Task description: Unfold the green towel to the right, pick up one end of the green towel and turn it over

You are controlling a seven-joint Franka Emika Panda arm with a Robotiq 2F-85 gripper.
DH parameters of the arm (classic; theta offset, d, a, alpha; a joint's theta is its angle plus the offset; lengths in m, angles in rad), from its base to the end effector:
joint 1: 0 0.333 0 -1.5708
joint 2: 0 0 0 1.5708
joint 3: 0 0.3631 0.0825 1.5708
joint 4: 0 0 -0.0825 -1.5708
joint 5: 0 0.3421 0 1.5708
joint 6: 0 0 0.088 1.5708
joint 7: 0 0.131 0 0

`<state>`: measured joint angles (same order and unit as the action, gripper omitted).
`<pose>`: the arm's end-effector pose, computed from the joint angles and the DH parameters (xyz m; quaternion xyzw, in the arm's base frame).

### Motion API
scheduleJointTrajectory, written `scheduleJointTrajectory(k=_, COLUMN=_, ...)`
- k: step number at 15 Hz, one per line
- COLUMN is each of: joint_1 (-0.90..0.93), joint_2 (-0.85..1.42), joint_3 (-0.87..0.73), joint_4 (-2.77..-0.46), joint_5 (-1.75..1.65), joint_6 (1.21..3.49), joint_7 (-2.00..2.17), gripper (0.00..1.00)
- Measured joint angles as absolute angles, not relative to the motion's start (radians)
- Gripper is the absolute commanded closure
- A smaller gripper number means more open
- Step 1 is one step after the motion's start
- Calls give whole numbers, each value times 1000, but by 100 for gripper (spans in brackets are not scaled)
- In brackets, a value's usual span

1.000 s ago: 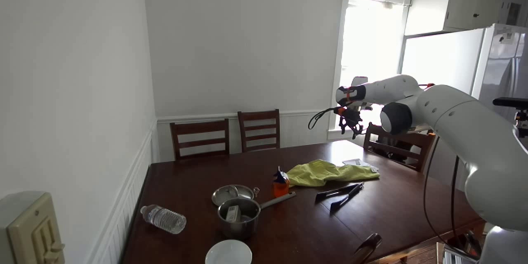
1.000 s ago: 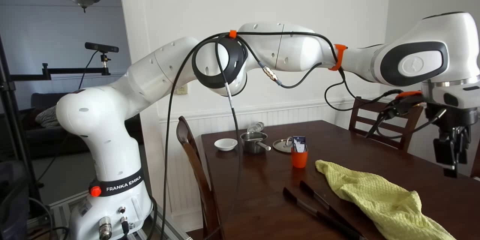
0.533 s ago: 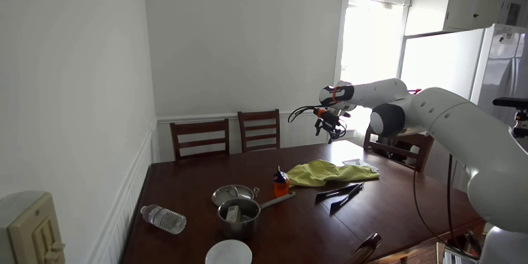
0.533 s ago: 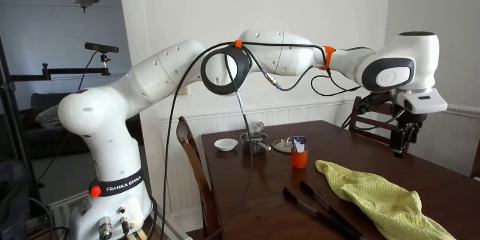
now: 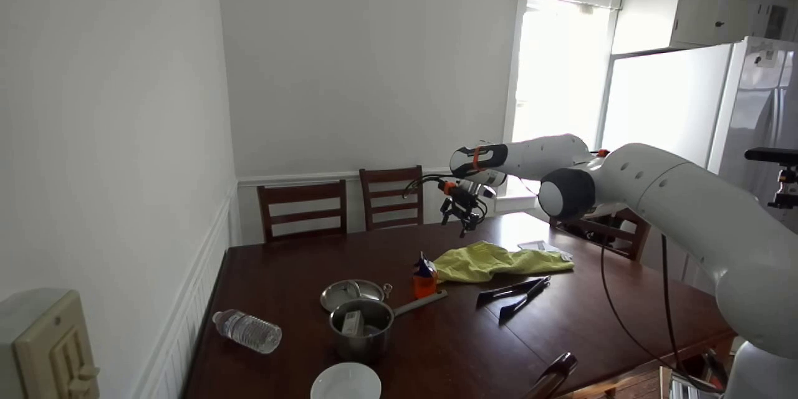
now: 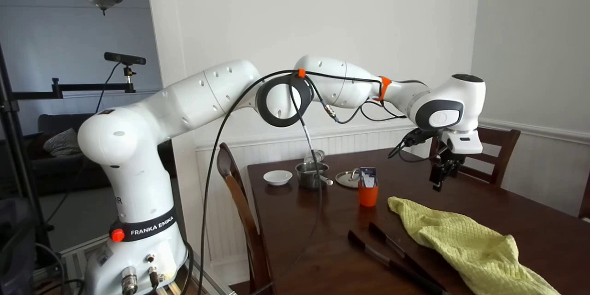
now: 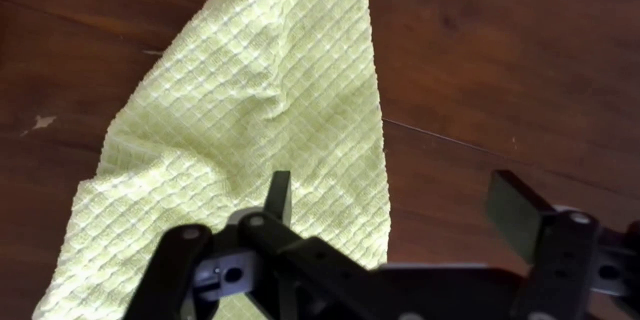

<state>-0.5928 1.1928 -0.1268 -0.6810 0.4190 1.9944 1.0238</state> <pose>0.6762 -0.4725 0.2532 -0.6124 0.7759 -0.0373 0.1465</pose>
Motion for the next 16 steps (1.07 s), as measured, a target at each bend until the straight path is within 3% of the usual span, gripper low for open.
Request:
scheduleJointTrajectory(k=12, joint_1=-529, joint_2=1330, joint_3=-69, joint_4=-641, joint_5=428, joint_6=2217, joint_7=1179, gripper=0)
scheduleJointTrajectory(k=15, joint_1=-531, joint_2=1364, joint_3=-101, joint_4=-609, joint_5=394, joint_6=2249, joint_7=1294, gripper=6)
scheduleJointTrajectory(k=16, joint_1=-534, joint_2=1370, joint_3=-115, joint_4=-599, joint_5=377, joint_6=2249, joint_7=1334, gripper=13)
